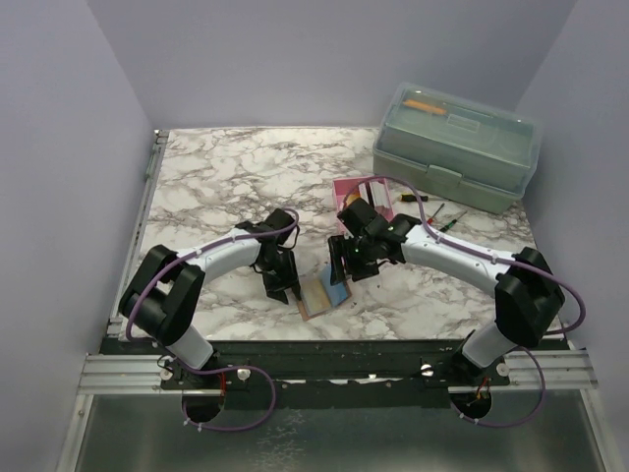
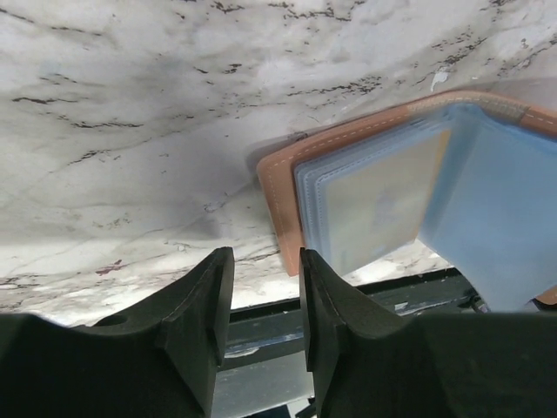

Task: Put the credit cards into the card holder
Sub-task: Open the card holder at the center of the board.

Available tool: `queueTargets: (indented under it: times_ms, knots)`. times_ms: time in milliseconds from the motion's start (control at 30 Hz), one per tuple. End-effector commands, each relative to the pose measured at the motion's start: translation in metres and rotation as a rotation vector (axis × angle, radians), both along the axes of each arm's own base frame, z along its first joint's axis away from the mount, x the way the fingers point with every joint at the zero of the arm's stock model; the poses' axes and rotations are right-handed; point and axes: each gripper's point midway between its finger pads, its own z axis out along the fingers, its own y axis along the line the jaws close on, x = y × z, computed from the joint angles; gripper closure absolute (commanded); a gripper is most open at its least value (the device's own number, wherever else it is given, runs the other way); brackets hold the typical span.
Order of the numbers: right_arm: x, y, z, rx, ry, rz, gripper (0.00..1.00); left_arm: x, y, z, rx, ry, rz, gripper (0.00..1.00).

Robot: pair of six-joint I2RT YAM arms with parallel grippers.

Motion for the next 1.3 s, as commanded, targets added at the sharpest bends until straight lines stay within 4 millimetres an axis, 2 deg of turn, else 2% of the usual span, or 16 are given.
queueTargets:
  times_ms: [0,100,167,233,300,367,433,533,633,700,767,900,1033,1133,1167,1267]
  knots:
    - [-0.003,0.013,0.048,0.038,-0.064,0.100,0.36,0.006,-0.001,0.019,-0.014,-0.040,-0.019,0.58]
    - [-0.003,0.030,0.072,0.111,-0.076,0.150,0.35,0.005,-0.007,0.044,-0.069,-0.066,-0.008,0.56]
    - [-0.006,0.048,0.082,0.193,-0.063,0.203,0.40,0.008,-0.015,0.064,-0.128,-0.091,0.010,0.55]
    - [-0.012,0.064,0.081,0.271,-0.025,0.248,0.50,0.009,-0.022,0.073,-0.169,-0.093,0.028,0.55]
    - [-0.011,0.070,0.069,0.282,0.002,0.241,0.63,0.013,-0.031,0.074,-0.210,-0.086,0.033,0.57]
    - [-0.005,0.067,0.050,0.248,0.000,0.196,0.72,0.016,-0.038,0.070,-0.229,-0.067,0.042,0.60]
    - [-0.001,0.056,0.025,0.185,0.011,0.140,0.80,0.021,-0.044,0.066,-0.246,-0.063,0.046,0.61]
    - [0.001,0.043,-0.005,0.153,0.041,0.080,0.85,0.024,-0.056,0.059,-0.297,-0.044,0.040,0.61]
    - [0.001,0.029,-0.029,0.102,0.056,0.031,0.88,0.015,-0.062,0.039,-0.327,0.042,0.011,0.61]
    - [0.000,0.020,-0.040,0.063,0.052,0.015,0.88,0.008,-0.057,0.023,-0.294,0.069,-0.007,0.62]
    - [-0.006,0.011,-0.051,0.035,0.068,0.016,0.88,0.003,-0.043,0.008,-0.214,0.071,0.006,0.62]
    - [-0.018,0.001,-0.061,0.011,0.098,0.022,0.87,-0.006,-0.021,-0.004,-0.121,0.050,0.024,0.61]
    - [-0.017,-0.001,-0.042,0.006,0.090,0.017,0.84,-0.011,-0.015,-0.008,-0.105,0.053,0.015,0.60]
    - [-0.004,0.007,0.003,0.022,0.045,0.030,0.81,-0.006,-0.019,0.004,-0.129,0.028,0.012,0.58]
    - [0.004,0.011,0.021,0.031,0.010,0.026,0.77,-0.002,-0.022,0.011,-0.145,0.010,0.009,0.56]
    - [0.035,0.004,0.064,0.018,-0.056,-0.035,0.66,0.011,-0.031,0.036,-0.192,-0.055,-0.002,0.50]
